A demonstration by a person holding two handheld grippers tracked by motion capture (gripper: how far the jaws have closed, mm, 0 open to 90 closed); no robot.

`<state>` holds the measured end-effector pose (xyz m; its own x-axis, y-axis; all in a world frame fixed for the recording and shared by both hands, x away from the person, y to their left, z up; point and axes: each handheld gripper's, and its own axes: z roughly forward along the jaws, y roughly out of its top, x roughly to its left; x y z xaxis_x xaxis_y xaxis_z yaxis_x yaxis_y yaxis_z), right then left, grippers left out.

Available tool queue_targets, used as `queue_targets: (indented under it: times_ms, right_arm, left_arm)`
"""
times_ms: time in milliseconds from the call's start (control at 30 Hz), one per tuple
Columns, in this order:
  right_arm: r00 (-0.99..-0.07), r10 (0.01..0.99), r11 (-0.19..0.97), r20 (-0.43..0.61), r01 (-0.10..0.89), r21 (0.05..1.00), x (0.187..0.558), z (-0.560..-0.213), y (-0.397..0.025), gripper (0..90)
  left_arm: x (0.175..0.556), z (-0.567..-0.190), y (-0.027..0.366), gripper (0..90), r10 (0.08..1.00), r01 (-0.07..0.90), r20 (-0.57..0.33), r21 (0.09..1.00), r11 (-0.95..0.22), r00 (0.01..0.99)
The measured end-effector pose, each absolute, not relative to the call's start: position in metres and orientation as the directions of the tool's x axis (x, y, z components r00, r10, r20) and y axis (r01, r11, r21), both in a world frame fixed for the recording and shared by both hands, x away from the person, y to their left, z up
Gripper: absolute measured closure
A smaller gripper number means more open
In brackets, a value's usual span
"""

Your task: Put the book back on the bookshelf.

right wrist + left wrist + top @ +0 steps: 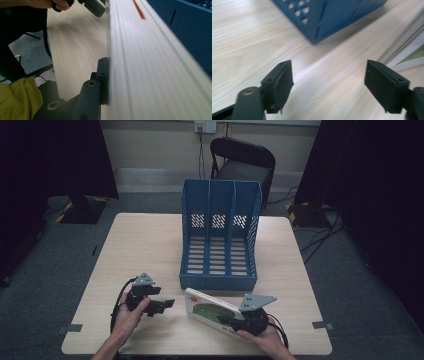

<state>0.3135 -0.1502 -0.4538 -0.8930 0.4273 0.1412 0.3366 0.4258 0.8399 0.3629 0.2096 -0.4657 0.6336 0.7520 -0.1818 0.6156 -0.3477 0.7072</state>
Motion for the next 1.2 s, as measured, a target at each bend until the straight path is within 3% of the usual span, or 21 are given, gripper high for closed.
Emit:
queue_targets:
  times_ms: [100, 267, 667, 1200]
  right_arm:
    - [-0.892, 0.428, 0.418, 0.142, 0.335, 0.844, 0.311, -0.45, -0.152, 76.4]
    - [-0.891, 0.432, 0.418, 0.14, 0.336, 0.844, 0.309, -0.447, -0.153, 76.5]
    - [-0.888, 0.439, 0.395, 0.138, 0.329, 0.857, 0.305, -0.431, -0.158, 76.5]
    - [-0.9, 0.423, 0.357, 0.107, 0.274, 0.893, 0.3, -0.397, -0.165, 76.5]
  left_arm:
    - [0.367, -0.474, 0.213, 21.4, 0.787, 0.614, -0.083, 0.678, -0.405, 0.612]
    - [0.374, -0.49, 0.214, 19.1, 0.813, 0.638, 0.005, 0.617, -0.46, 0.582]
    - [0.376, -0.507, 0.222, 5.7, 0.848, 0.585, -0.005, 0.725, -0.362, 0.53]
    - [0.375, -0.507, 0.222, 5.7, 0.849, 0.586, -0.005, 0.726, -0.36, 0.528]
